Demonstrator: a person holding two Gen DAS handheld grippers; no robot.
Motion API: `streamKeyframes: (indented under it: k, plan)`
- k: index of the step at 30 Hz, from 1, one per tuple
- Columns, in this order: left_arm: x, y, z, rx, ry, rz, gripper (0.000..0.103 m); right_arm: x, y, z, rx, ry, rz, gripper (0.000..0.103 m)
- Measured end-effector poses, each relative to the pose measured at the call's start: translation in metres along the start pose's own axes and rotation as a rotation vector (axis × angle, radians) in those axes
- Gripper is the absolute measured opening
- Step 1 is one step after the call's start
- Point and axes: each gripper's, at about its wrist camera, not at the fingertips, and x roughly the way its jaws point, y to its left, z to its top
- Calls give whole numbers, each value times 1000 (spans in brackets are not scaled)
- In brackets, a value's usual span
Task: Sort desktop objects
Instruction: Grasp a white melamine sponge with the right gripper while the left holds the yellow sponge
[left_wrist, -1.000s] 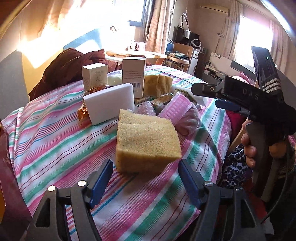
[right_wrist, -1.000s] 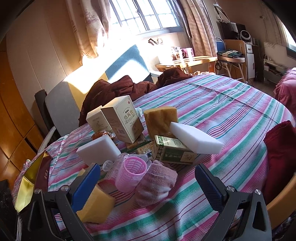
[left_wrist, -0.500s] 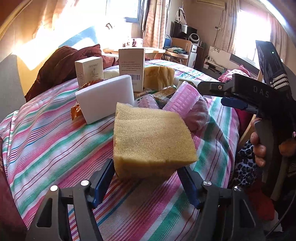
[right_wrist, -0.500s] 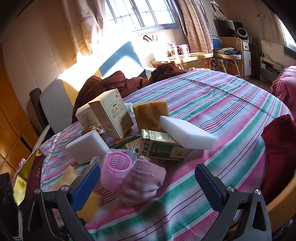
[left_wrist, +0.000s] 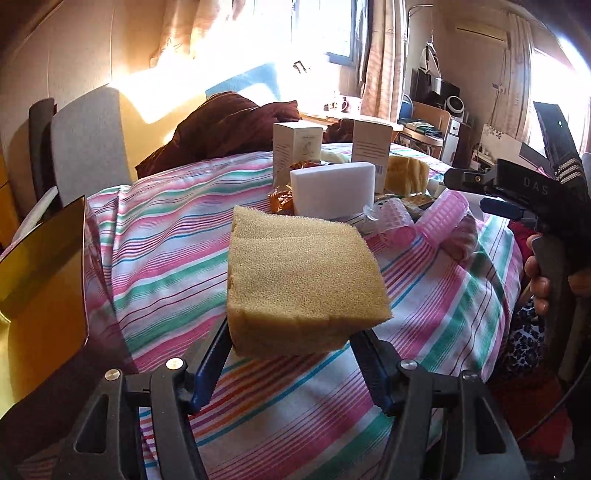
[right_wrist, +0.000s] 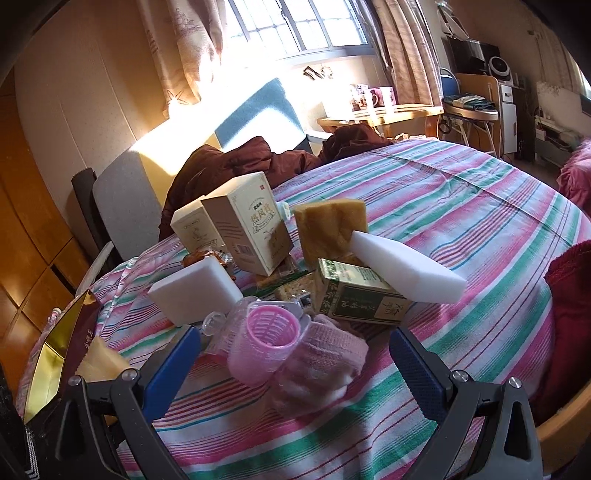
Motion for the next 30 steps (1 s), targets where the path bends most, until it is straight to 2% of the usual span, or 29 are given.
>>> streamKeyframes:
  k: [4,14,20,24,30]
  plan:
    - [3,7,-6,-25,-4,-21,67,8,18,2,-69,-6,11,103]
    - [3,14,-11,-67,-6,-60,70,19,39,-7,-153,60,73,103]
    - [4,12,-11,-63,-6,-57,70,17,48,-4,-190,40,36,103]
    - [4,12,-12,-61,-7,-56,70,20,63,5,-272,10,20,103]
    - [5,11,-13,-58,-13,-53,71,54,92,20,-400,51,26,103]
